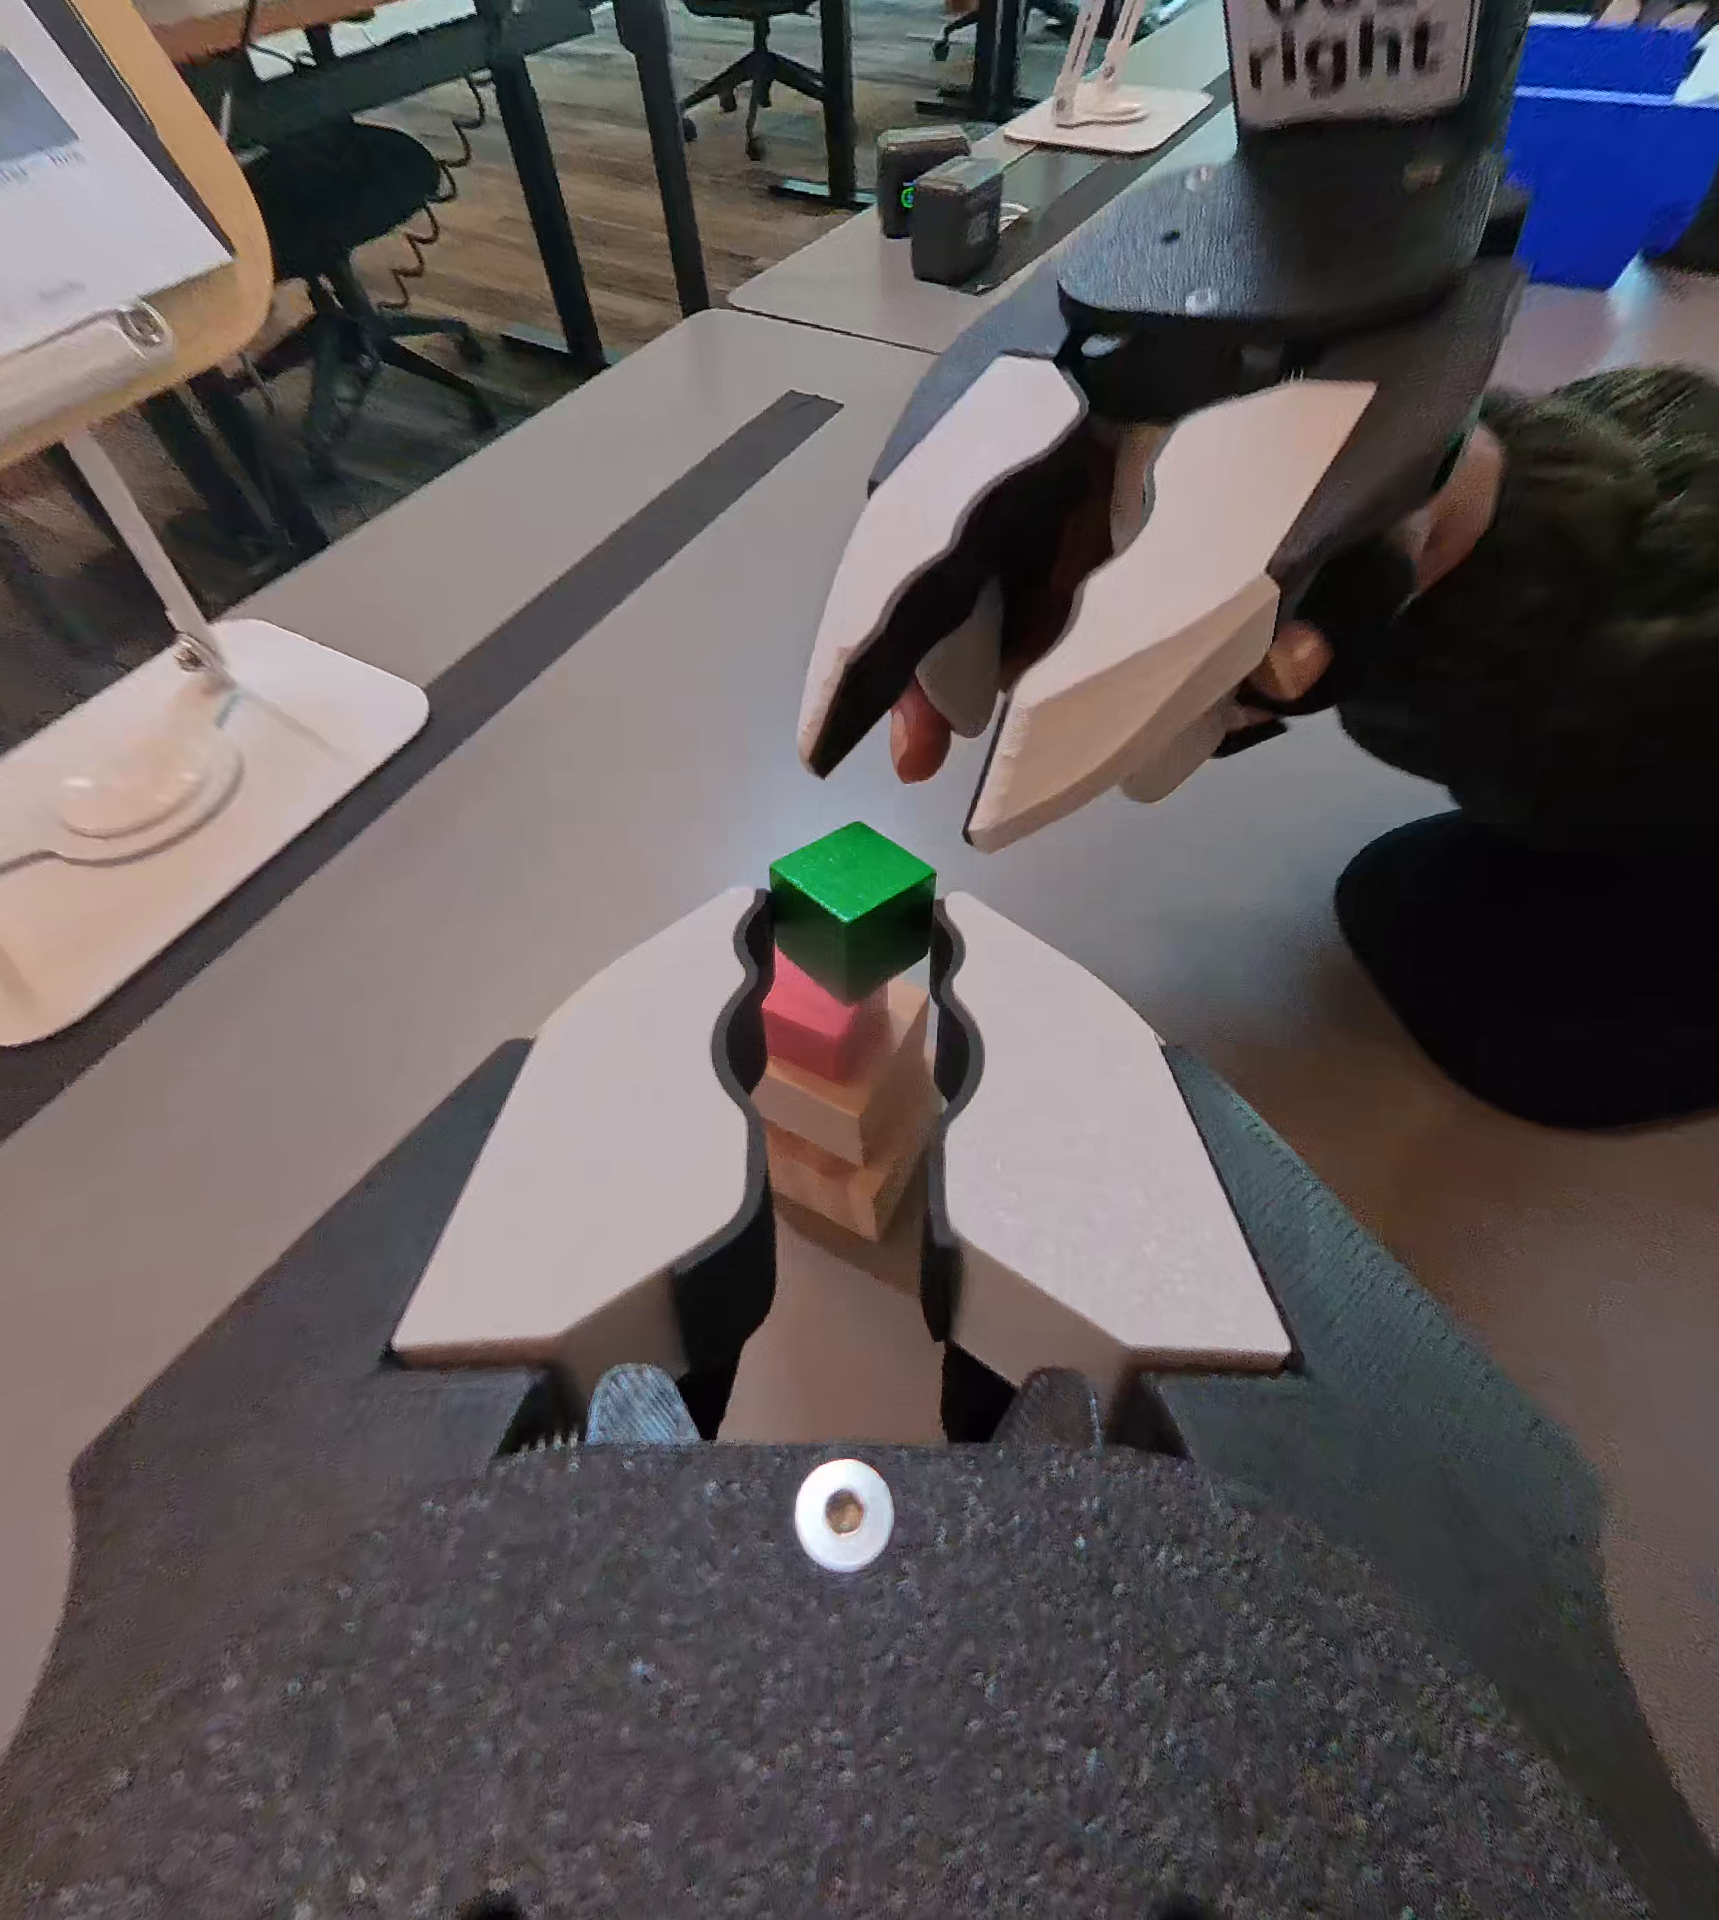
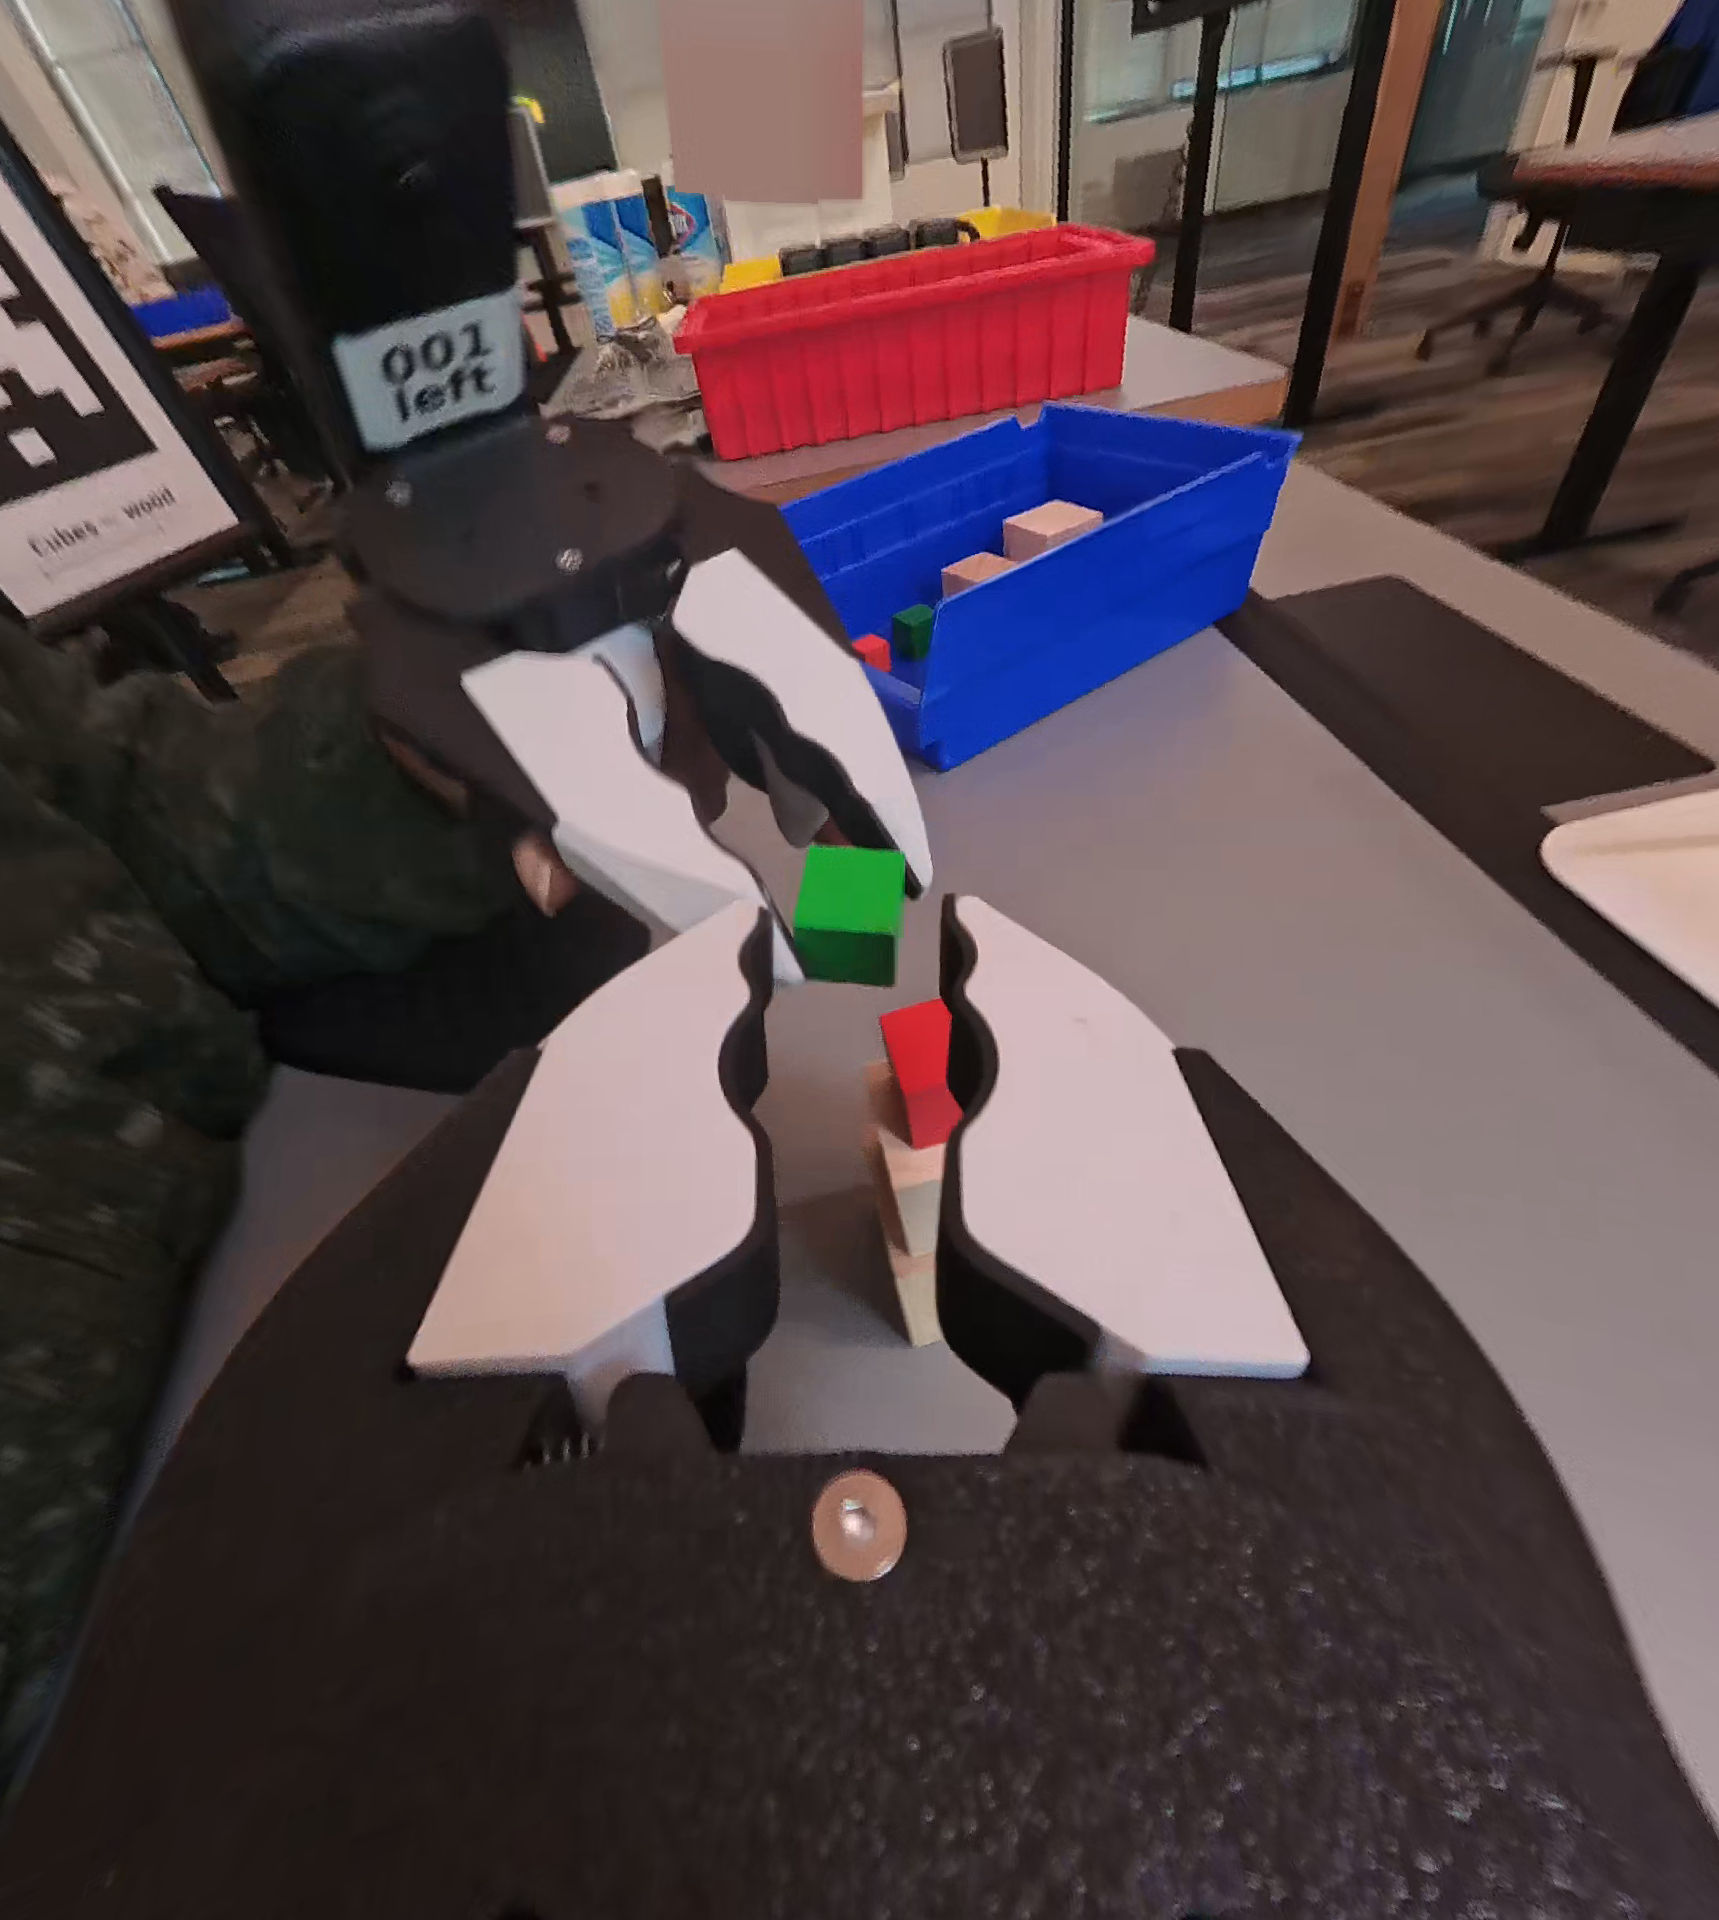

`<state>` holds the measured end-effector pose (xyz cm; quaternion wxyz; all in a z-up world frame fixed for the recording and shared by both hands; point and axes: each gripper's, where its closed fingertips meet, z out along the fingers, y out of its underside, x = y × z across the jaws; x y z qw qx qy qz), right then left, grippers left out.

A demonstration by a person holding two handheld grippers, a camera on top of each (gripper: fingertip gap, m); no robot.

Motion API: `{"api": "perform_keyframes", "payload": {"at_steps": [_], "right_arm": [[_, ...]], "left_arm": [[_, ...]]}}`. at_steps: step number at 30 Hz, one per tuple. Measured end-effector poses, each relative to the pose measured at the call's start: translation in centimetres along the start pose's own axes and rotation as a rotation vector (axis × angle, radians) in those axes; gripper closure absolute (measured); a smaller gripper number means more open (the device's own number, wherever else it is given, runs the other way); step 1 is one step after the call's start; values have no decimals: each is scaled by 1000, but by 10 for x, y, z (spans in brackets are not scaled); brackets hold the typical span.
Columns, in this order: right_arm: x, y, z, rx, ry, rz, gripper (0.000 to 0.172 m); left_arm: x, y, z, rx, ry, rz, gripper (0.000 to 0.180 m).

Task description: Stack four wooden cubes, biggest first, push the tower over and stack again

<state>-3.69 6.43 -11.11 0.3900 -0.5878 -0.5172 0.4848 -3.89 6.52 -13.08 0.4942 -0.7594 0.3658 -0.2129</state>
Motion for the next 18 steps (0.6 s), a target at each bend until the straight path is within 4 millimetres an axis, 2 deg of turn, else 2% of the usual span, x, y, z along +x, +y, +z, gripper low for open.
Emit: {"api": "perform_keyframes", "payload": {"at_steps": [8,18], "right_arm": [[7,8,13,-325,82,16,136],[1,17,21,-673,28,-25,150]], "left_arm": [[0,4,4,-33,-117,117,152],[-5,8,2,-62,-245,205,152]]}}
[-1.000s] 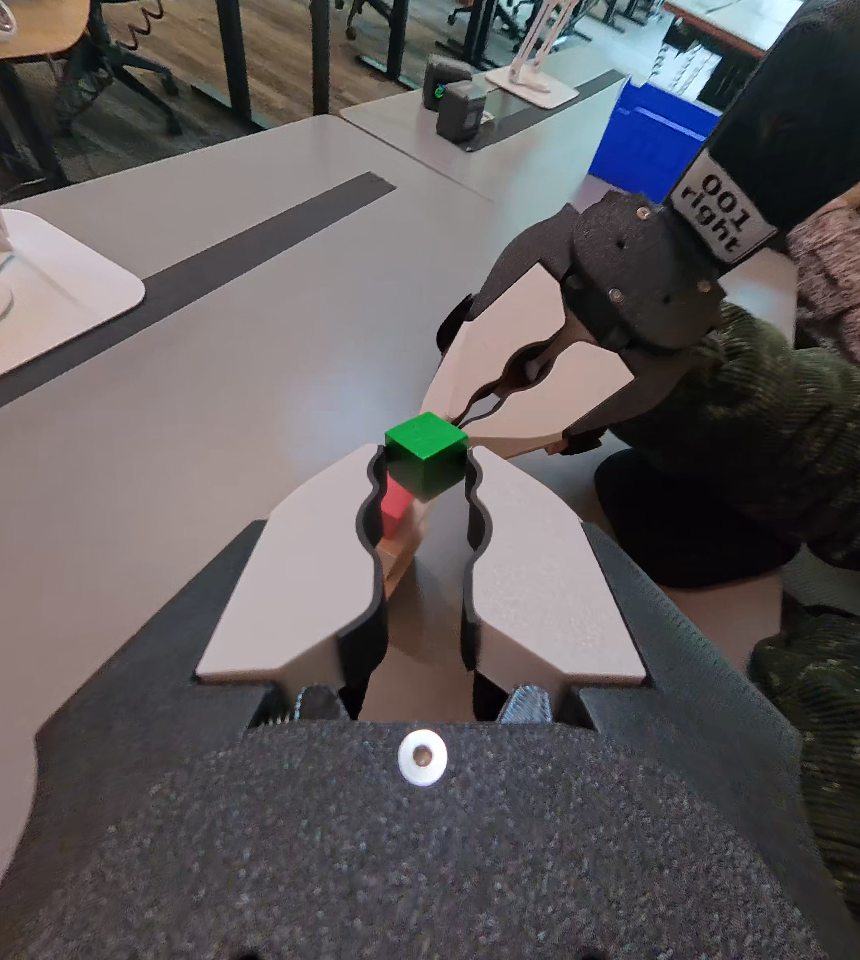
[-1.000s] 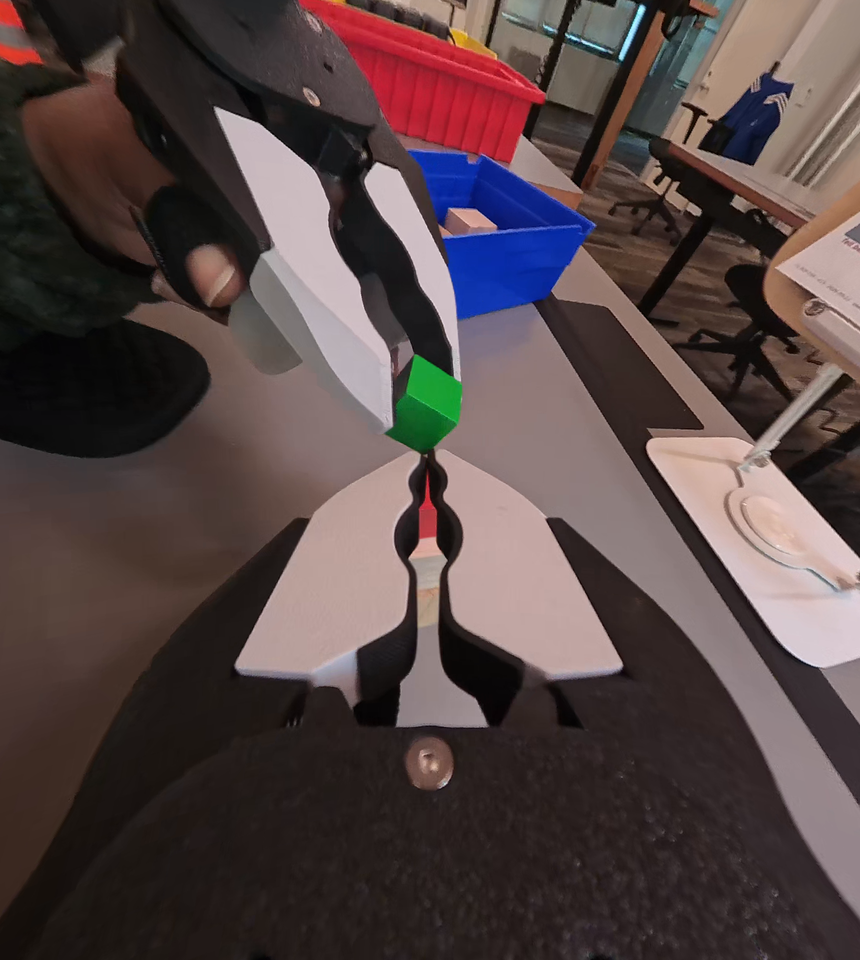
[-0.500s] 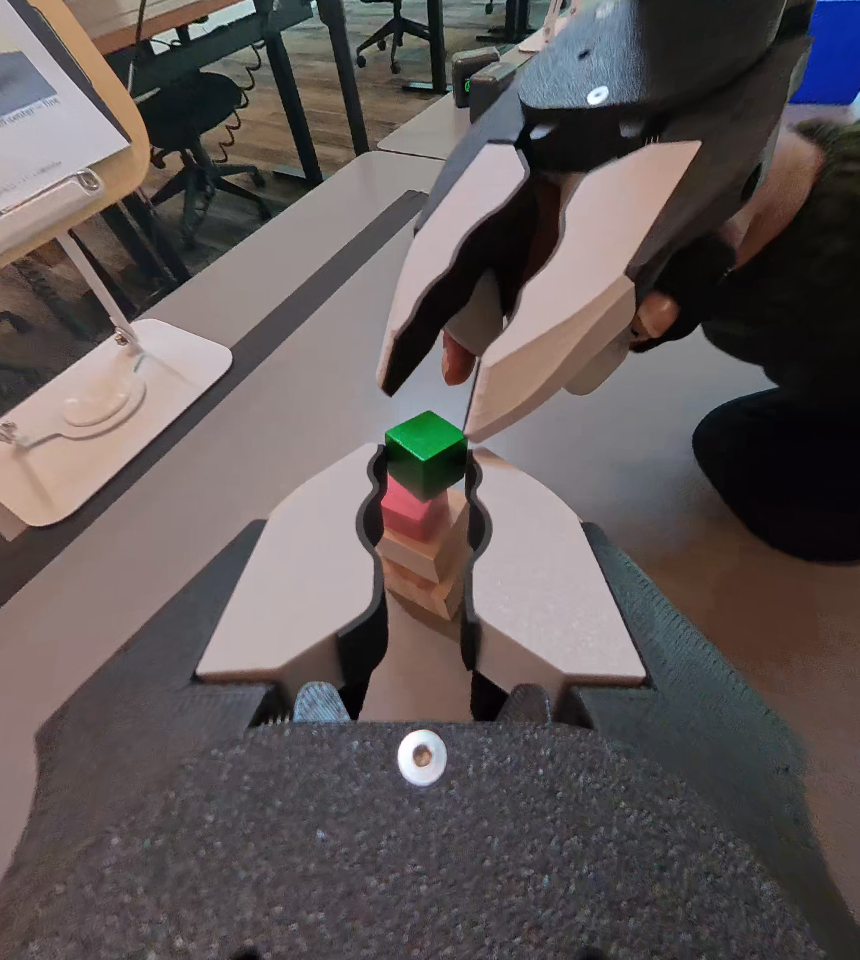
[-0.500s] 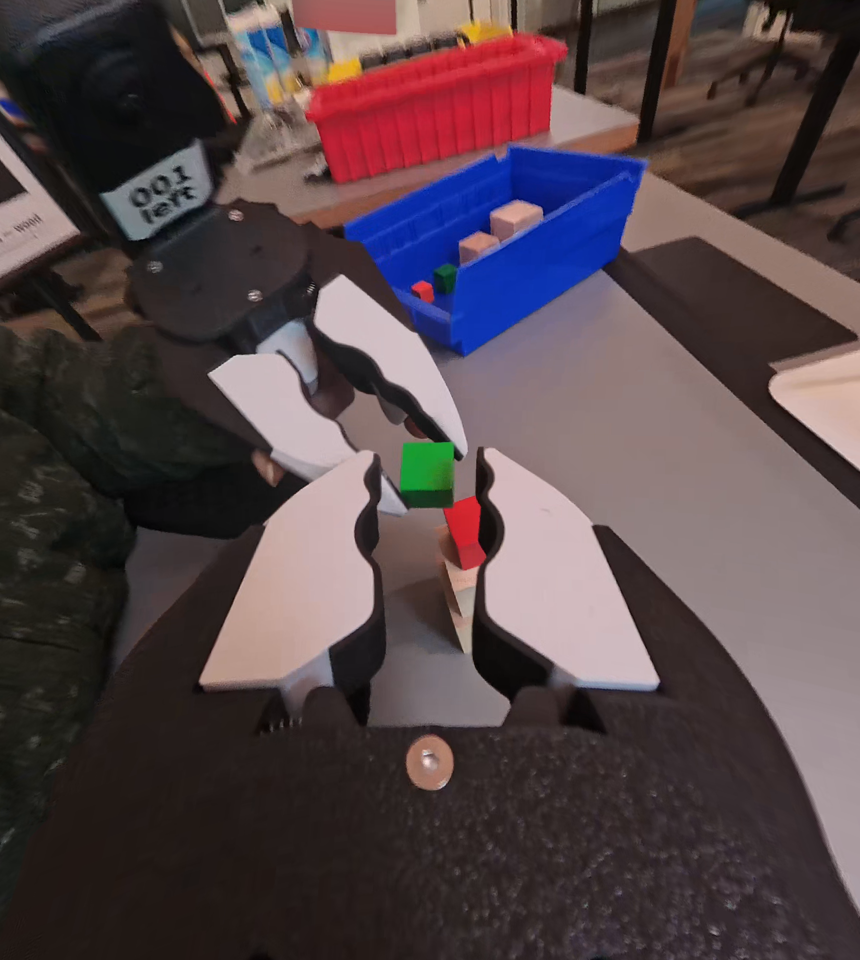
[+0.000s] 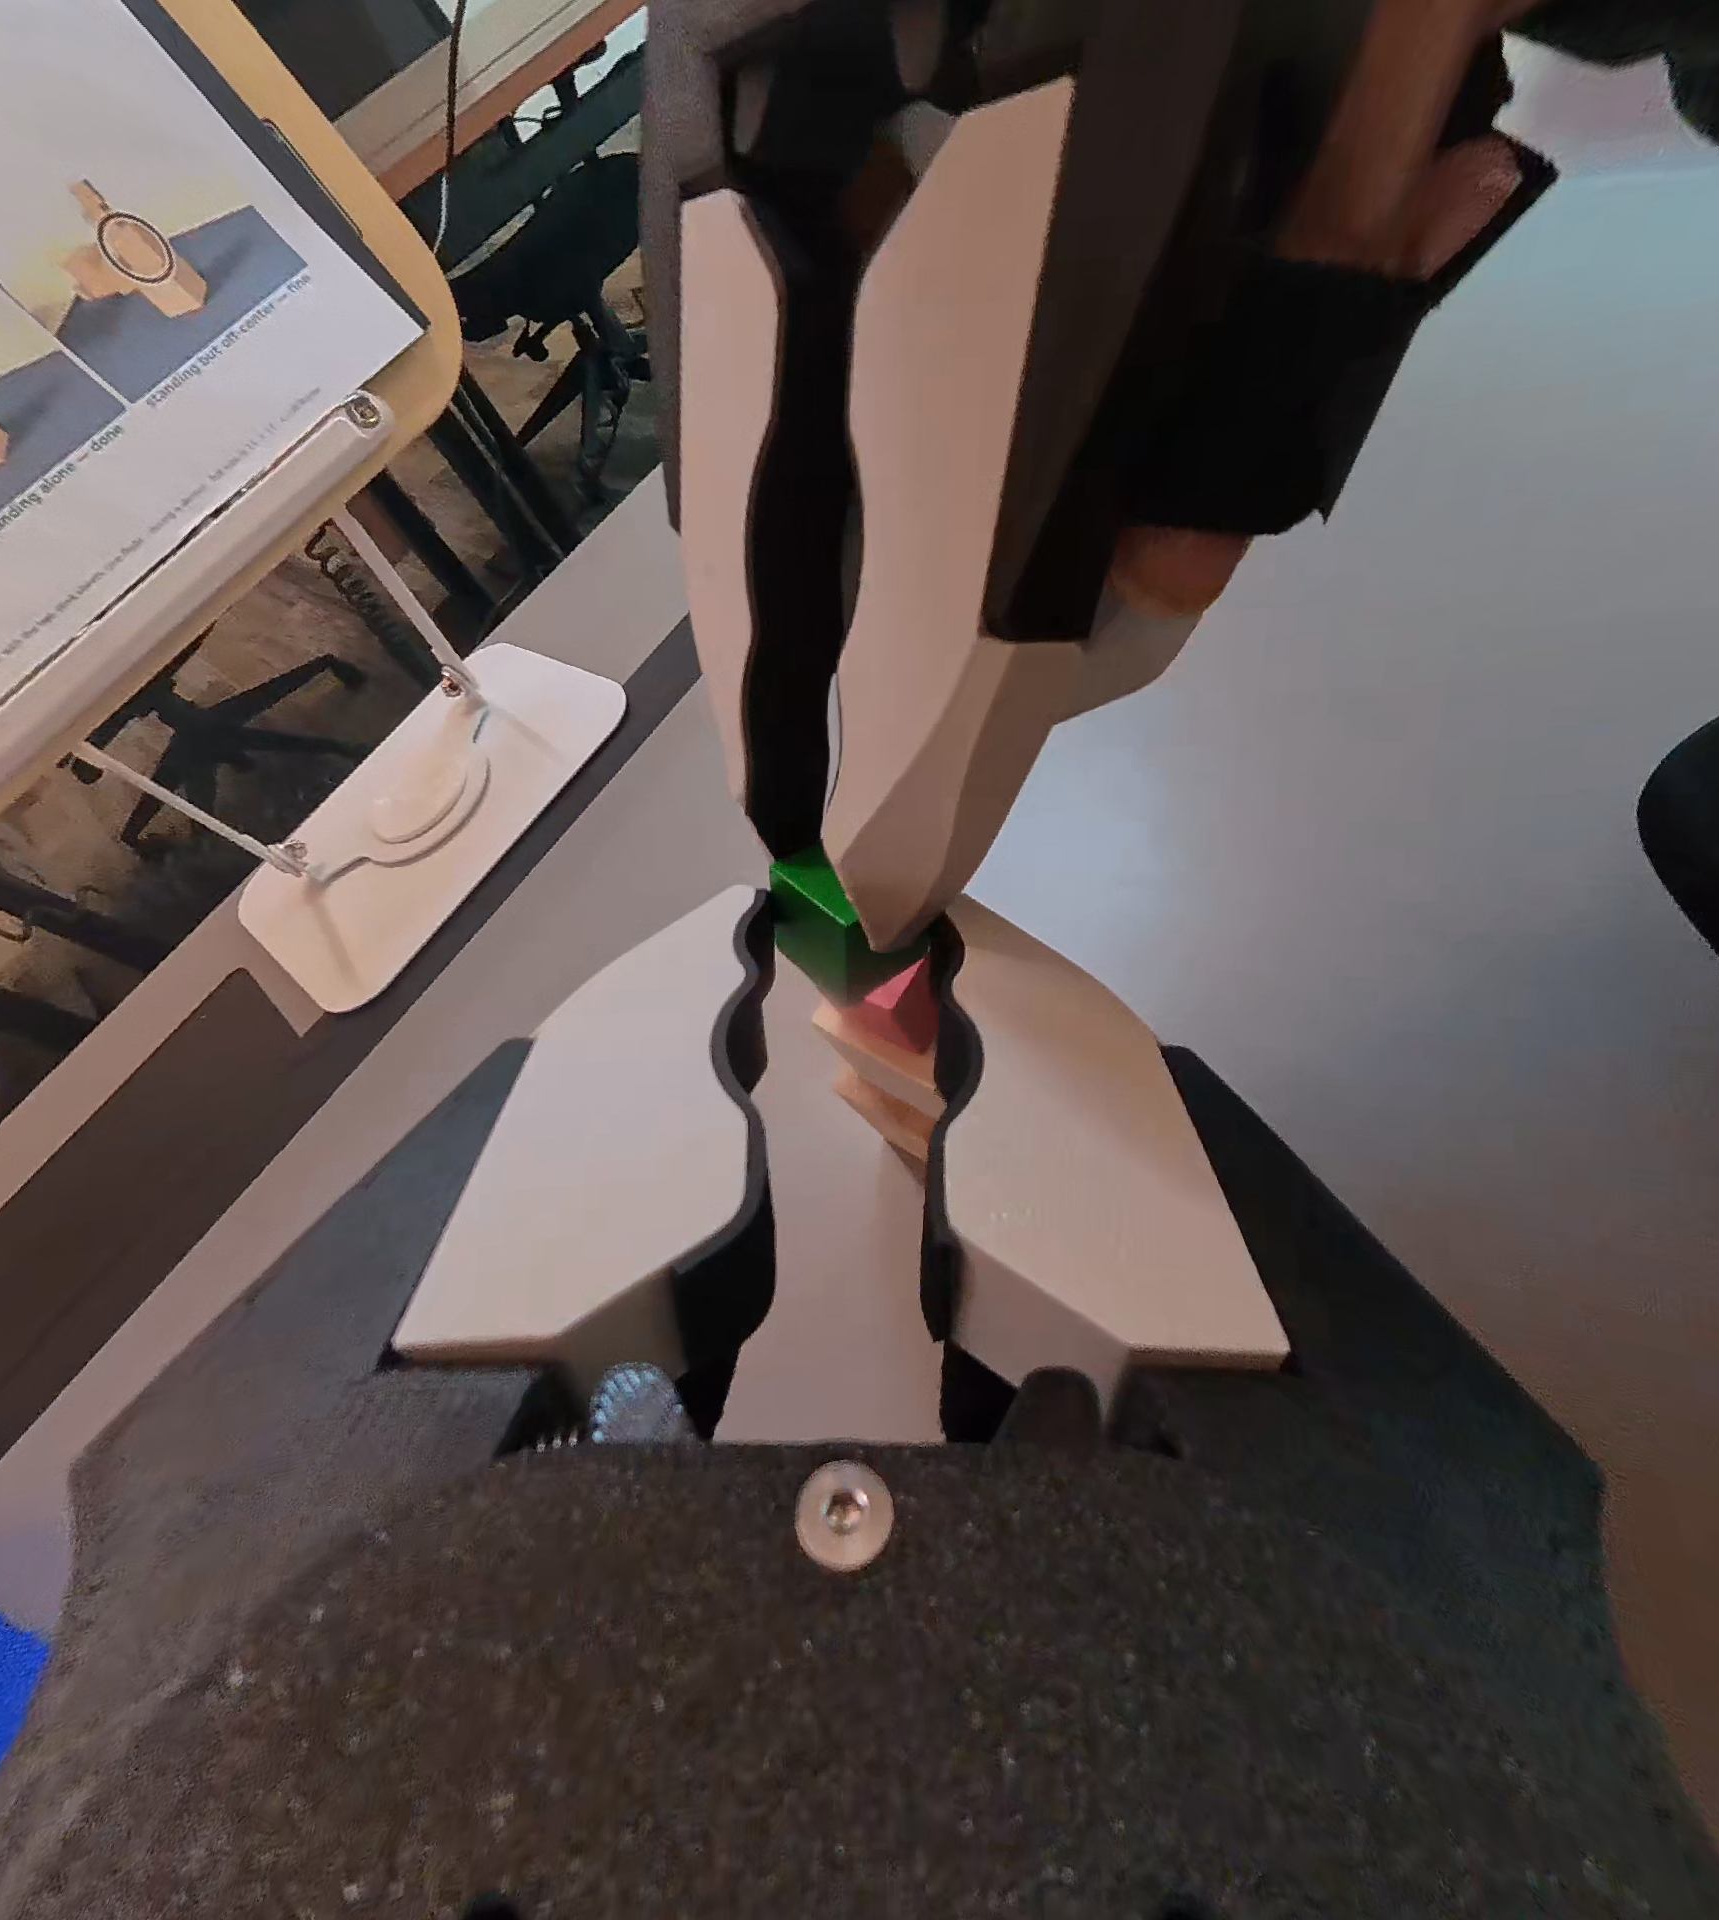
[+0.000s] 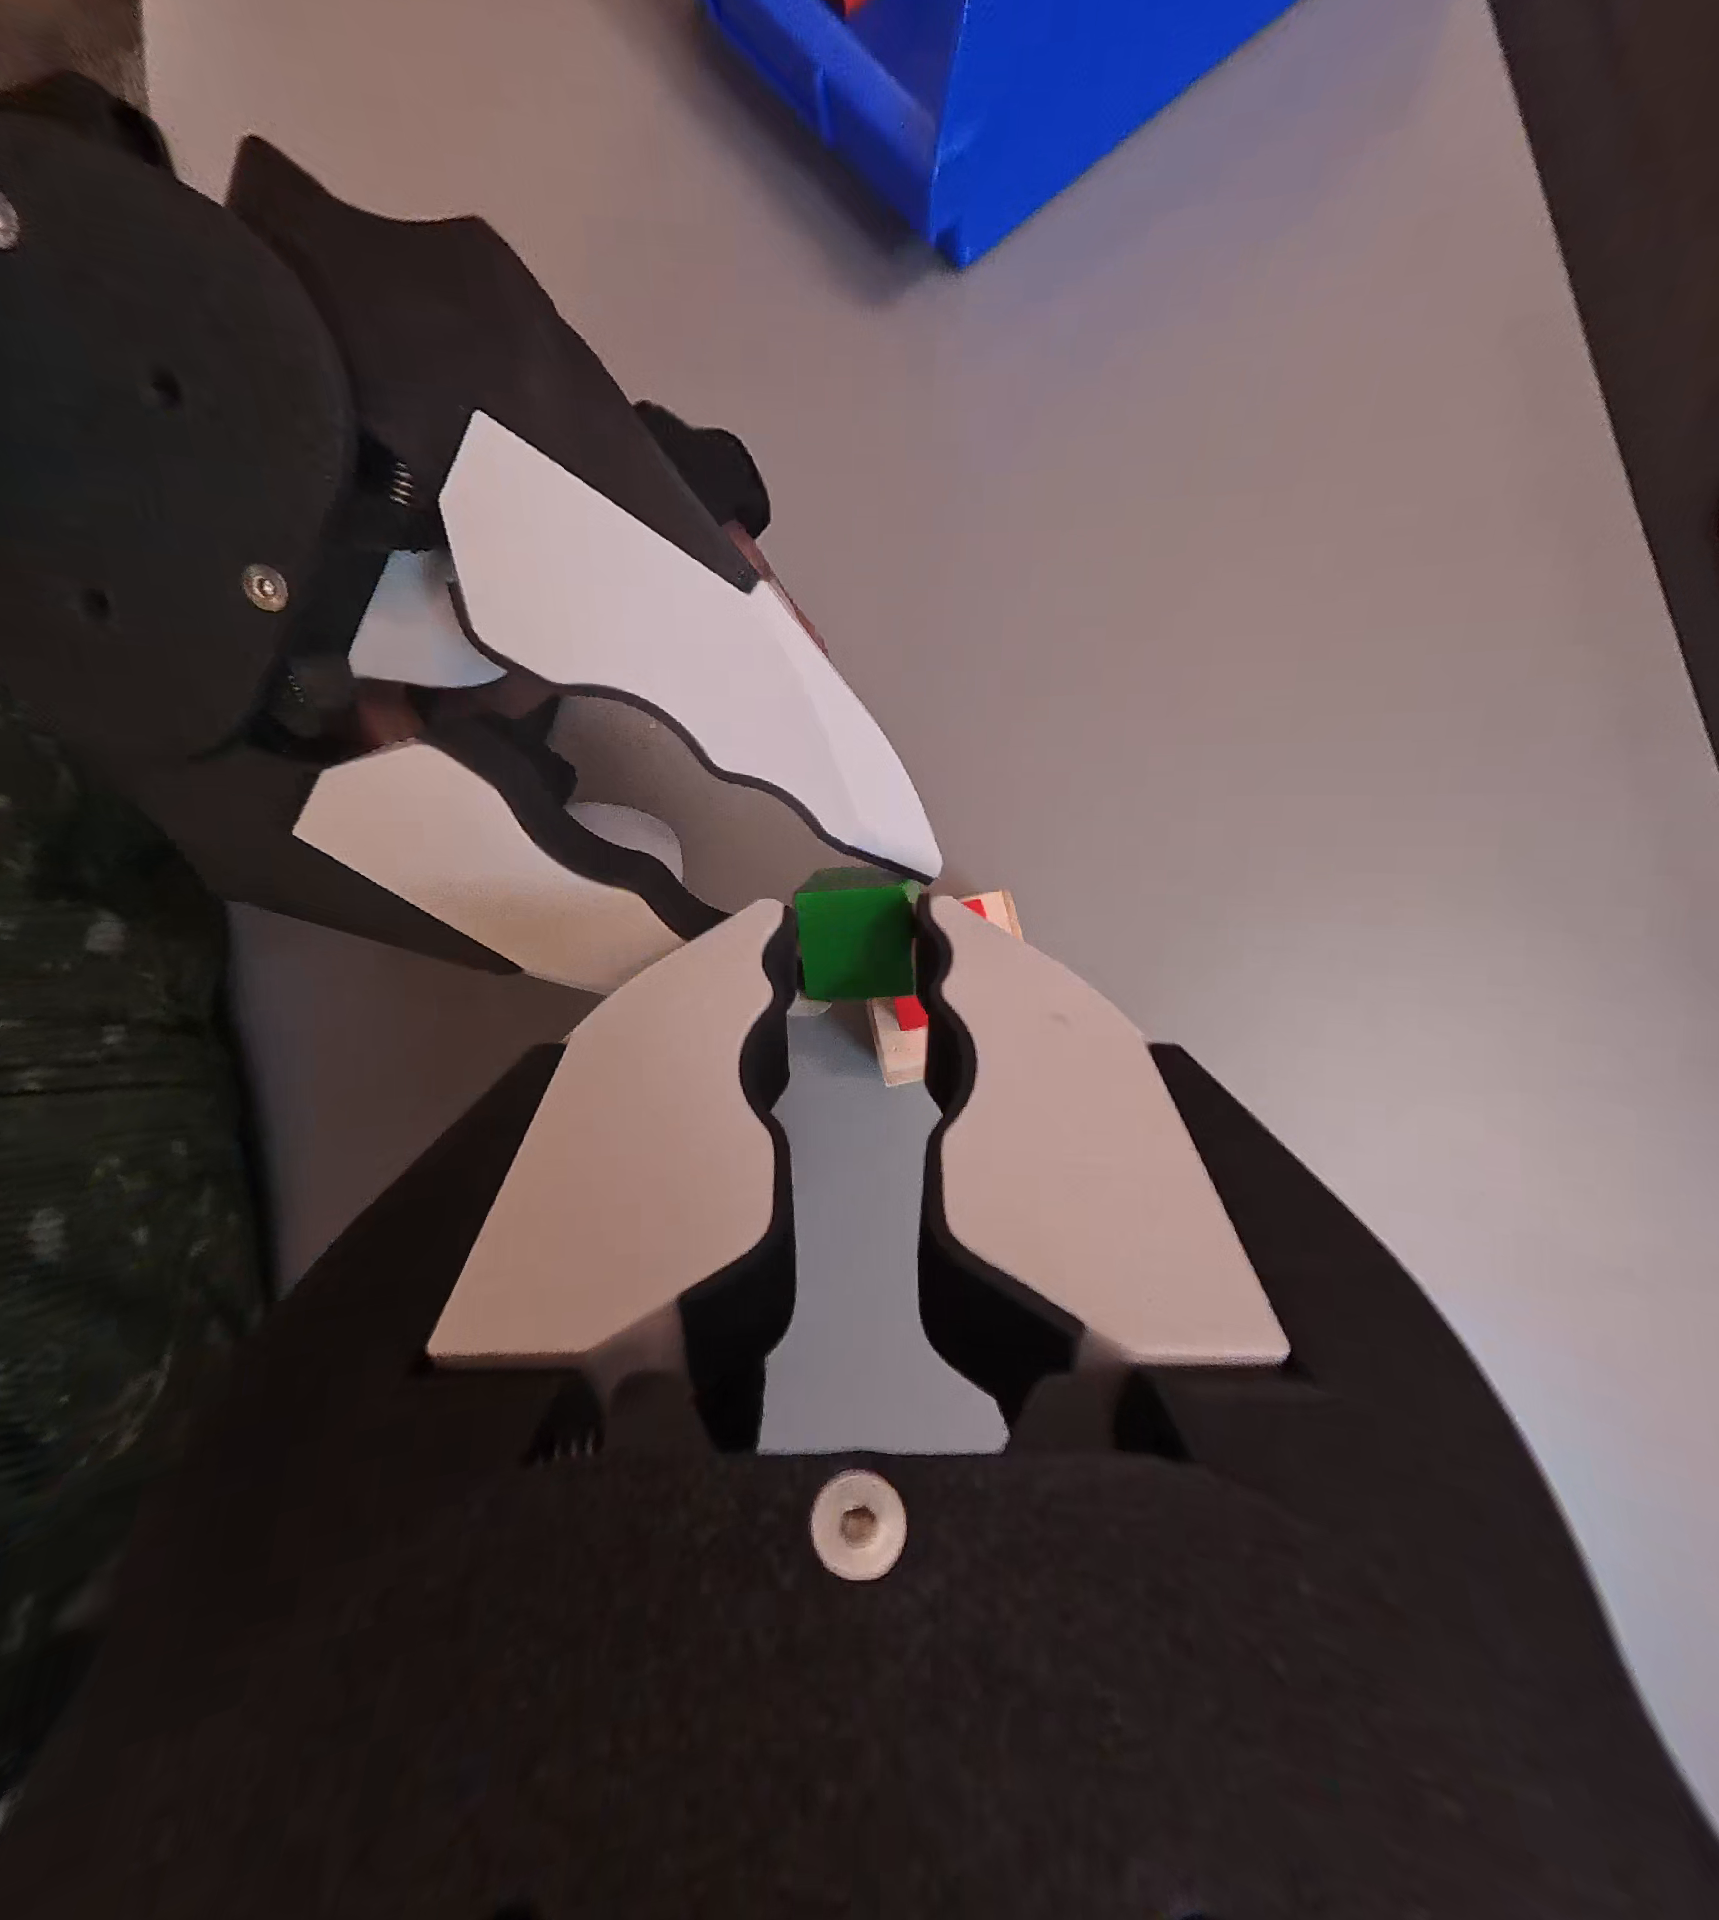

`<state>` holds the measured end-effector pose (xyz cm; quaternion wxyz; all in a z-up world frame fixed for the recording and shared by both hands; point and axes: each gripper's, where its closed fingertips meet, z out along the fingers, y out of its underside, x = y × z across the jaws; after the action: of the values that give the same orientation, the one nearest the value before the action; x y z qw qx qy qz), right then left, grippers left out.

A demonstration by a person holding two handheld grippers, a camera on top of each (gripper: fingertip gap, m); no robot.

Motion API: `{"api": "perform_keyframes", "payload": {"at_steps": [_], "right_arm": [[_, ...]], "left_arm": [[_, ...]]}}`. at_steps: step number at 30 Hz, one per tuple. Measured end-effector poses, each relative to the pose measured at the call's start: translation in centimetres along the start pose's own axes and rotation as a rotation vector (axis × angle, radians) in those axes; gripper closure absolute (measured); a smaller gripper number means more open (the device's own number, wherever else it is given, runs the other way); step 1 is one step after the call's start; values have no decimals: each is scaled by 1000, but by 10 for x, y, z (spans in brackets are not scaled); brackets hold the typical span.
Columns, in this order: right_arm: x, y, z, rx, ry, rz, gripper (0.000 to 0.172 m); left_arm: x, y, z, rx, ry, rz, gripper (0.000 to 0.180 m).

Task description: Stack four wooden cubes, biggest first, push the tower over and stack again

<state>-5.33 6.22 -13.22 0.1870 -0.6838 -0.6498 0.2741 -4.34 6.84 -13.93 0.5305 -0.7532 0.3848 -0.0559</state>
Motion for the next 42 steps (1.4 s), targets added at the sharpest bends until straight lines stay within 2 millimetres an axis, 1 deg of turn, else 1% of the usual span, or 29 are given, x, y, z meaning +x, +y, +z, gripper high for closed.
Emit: {"api": "perform_keyframes", "payload": {"at_steps": [5,6,7,8,9,10,11,14,16,18,22,26,29,42], "right_arm": [[-1,-1,-2,-106,-9,-46,151],[1,0,-4,-129,-4,-56,151],[5,0,-5,-152,4,-65,151],[6,1,-6,-173,-2,-68,151],[7,2,-6,-194,-17,-68,151],[8,4,-5,-213,-27,-75,151],[9,5,-3,-233,-29,-88,151],[12,9,2,-275,-30,-117,151],[14,11,5,-298,-27,-136,150],[15,14,7,-317,-32,-147,150],[14,16,11,-332,-42,-161,150],[14,16,13,-346,-40,-179,150],[13,16,13,-355,-36,-197,150],[12,15,15,-355,-22,-211,150]], "left_arm": [[0,-2,-1,44,27,-31,152],[1,-2,-2,49,59,-39,151],[5,0,-3,53,115,-42,143],[8,3,-5,54,172,-46,138],[5,5,-7,60,196,-62,138],[-1,5,-10,85,207,-83,141],[-10,4,-14,125,213,-118,148],[-49,1,-27,282,190,-286,168],[-66,5,-35,374,216,-357,178],[-77,12,-39,433,247,-369,180],[-90,29,-40,478,273,-376,180],[-93,39,-32,460,268,-375,180],[-90,44,-26,439,272,-367,180],[-85,44,-23,423,273,-341,180]]}}
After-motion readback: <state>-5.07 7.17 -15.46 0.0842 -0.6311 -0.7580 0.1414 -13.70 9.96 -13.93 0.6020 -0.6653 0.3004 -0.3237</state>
